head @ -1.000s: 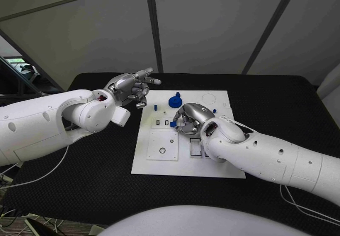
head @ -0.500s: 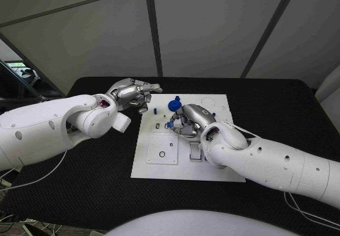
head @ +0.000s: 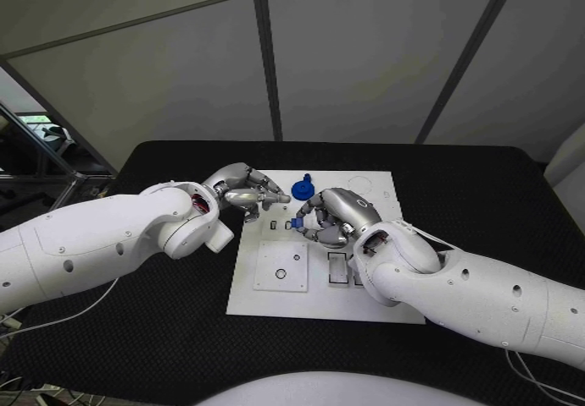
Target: Assemble the parts on the task board
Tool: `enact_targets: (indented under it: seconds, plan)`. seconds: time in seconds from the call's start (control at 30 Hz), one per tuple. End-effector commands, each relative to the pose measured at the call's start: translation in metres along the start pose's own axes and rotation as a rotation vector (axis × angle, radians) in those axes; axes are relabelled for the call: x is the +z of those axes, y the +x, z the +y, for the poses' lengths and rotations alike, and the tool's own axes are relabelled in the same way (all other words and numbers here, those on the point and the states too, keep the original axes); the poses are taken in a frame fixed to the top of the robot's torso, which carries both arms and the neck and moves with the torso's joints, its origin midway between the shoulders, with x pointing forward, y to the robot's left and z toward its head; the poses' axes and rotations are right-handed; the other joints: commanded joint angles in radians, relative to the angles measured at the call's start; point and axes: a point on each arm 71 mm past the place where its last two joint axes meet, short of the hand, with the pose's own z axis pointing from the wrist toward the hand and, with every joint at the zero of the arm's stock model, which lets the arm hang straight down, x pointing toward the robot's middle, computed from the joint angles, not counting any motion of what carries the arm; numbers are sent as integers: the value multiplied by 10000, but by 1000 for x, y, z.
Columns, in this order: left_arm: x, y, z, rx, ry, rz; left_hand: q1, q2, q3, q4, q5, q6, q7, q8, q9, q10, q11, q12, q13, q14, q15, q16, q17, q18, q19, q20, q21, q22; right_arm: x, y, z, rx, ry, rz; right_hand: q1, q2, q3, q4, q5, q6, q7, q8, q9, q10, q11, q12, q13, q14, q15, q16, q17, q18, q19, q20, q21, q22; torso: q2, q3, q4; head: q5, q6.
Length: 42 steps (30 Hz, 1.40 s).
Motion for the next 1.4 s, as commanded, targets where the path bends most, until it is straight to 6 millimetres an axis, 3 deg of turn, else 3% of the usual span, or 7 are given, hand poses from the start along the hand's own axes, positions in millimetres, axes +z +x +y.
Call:
enact_targets:
  seconds: [0.03, 0.17, 0.4, 0.8, 1.4]
  plan:
    - [0, 6, 3, 1560, -558, 145, 1, -117, -433, 136, -78, -156, -81, 420, 265, 120, -1, 99, 29, 120, -105, 54, 64, -176, 90, -50, 95, 39, -3, -4, 3, -32, -105, -214, -68, -6, -1, 68, 59, 125, -192, 204, 268, 40, 22, -2, -9, 765, -69, 52, 1365, -205, 33, -50, 30, 4, 10, -5, 7, -14, 23]
    - [-1, 10, 4, 1786, -686, 322, 46, -76, -896, 316, -75, -396, -100, 880, 549, 195, -23, 276, 223, 157, -126, 107, 135, -192, 147, -81, 154, 68, -5, -6, 3, -40, -117, -235, -74, -16, -5, 68, 63, 116, -190, 201, 269, 37, 24, -9, -15, 761, -68, 39, 1347, -207, 37, -50, 34, 11, 6, -8, 15, -31, 17]
    - [0, 18, 3, 1903, -759, 647, 196, 14, -1397, 500, -70, -665, -126, 1371, 818, 260, -59, 483, 457, 183, -136, 156, 198, -202, 182, -98, 200, 92, -7, -7, 5, -34, -149, -249, -74, -16, -5, 68, 63, 116, -190, 201, 269, 37, 24, -9, -15, 761, -68, 39, 1347, -207, 37, -50, 34, 11, 17, -5, 7, -26, -23]
    - [1, 22, 4, 1949, -898, 872, 400, 94, -1588, 527, -63, -782, -147, 1601, 922, 274, -78, 561, 545, 197, -149, 186, 235, -210, 204, -108, 238, 115, -7, -7, 6, -42, -177, -288, -82, -27, -10, 69, 67, 110, -188, 201, 271, 32, 25, -19, -24, 760, -67, 37, 1345, -207, 40, -50, 36, 14, 23, 2, 4, -30, -107]
    - [1, 19, 7, 1976, -1085, 856, 830, 407, -1614, 501, -14, -913, -181, 1839, 992, 248, -109, 580, 579, 204, -174, 208, 256, -215, 218, -128, 271, 136, -8, -9, 10, 49, -405, -512, -102, -39, -19, 78, 73, 110, -187, 206, 277, 56, 27, 2, 5, 756, -65, 26, 1332, -210, 47, -50, 41, 26, 13, 0, 13, -17, -172]
